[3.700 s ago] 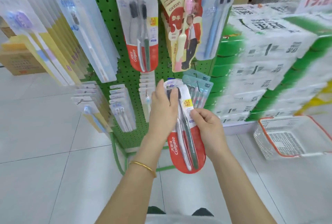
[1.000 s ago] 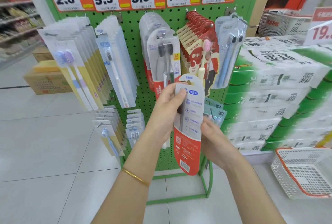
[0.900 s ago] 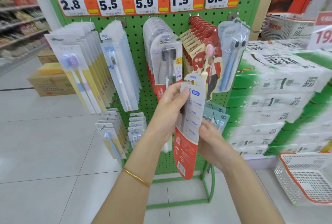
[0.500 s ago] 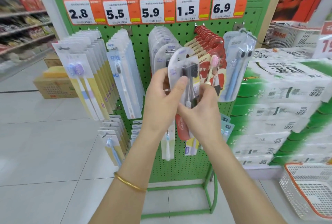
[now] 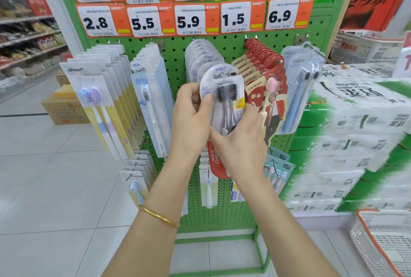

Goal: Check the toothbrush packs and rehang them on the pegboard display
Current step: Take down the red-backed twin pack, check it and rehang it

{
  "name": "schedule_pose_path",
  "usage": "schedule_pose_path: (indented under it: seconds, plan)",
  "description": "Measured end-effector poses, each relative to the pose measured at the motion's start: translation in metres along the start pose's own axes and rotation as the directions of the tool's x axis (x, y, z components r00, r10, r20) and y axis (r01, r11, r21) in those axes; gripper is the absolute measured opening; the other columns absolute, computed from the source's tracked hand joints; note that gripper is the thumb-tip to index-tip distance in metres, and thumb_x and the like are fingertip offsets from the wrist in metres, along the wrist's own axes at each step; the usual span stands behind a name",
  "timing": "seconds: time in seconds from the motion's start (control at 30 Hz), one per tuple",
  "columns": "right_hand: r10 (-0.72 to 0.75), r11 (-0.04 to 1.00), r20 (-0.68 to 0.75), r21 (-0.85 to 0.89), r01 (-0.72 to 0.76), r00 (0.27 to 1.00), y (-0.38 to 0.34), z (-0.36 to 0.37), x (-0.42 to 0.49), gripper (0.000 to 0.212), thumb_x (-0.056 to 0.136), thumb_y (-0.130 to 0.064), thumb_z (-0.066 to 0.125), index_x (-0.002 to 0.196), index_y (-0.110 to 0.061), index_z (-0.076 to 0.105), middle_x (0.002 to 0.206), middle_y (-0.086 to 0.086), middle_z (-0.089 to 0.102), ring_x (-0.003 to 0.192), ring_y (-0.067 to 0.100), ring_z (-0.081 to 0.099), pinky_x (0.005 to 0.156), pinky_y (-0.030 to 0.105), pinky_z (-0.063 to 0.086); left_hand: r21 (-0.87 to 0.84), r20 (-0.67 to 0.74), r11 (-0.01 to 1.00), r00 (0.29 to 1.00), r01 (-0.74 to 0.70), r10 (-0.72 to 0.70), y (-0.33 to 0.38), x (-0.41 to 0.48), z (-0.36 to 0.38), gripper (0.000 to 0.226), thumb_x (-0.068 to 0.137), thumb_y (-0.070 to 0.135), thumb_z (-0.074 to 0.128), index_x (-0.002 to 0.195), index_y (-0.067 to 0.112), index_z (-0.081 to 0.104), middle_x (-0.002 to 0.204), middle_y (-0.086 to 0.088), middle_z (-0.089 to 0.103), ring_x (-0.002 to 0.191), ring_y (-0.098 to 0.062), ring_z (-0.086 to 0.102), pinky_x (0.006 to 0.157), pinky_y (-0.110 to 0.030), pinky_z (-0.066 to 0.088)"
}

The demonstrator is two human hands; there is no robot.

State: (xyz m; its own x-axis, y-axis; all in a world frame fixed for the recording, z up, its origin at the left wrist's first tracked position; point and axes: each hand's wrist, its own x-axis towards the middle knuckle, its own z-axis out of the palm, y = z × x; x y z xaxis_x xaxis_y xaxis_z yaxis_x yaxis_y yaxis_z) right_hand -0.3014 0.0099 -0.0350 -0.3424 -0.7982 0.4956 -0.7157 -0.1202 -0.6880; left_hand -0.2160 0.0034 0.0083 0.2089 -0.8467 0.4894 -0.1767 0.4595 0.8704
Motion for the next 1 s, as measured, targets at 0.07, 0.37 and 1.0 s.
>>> schedule_pose_path:
  seconds: [0.07,0.37,1.0]
  plan:
    - [-0.002,1.000,-0.007,-0.001,0.002,1.000,-0.001,0.001,0.003,0.092,0.064,-0.073,0.063,0.128,-0.013,0.037,0.114,0.003,0.048,0.108,0.027,0.051,0.077,0.041,0.046,-0.008,-0.009,1.000,1.000,-0.012,0.011,0.000,0.002,0.000,0.006,0.096,0.013,0.053,0.100,0.017,0.054,0.091,0.007,0.060,0.080,-0.002,0.056,0.075,-0.019,0.049]
    - [-0.005,1.000,0.009,-0.024,0.005,1.000,-0.003,0.005,0.005,0.093,0.065,-0.072,0.062,0.130,-0.012,0.036,0.119,0.003,0.046,0.109,0.026,0.050,0.075,0.039,0.045,0.025,-0.030,1.000,1.000,-0.003,0.004,-0.006,0.010,0.000,0.006,0.095,0.012,0.053,0.099,0.015,0.055,0.087,0.007,0.059,0.076,-0.002,0.056,0.070,-0.017,0.049]
    - [-0.157,0.983,-0.028,-0.104,0.153,0.987,-0.003,0.008,0.011,0.072,0.081,-0.043,0.069,0.132,-0.003,0.039,0.120,0.012,0.048,0.107,0.030,0.049,0.075,0.036,0.043,0.470,-0.048,0.871,0.981,-0.146,0.190,-0.013,0.027,-0.006,0.017,0.094,0.019,0.052,0.110,0.015,0.053,0.104,0.000,0.056,0.094,-0.019,0.055,0.082,-0.042,0.049]
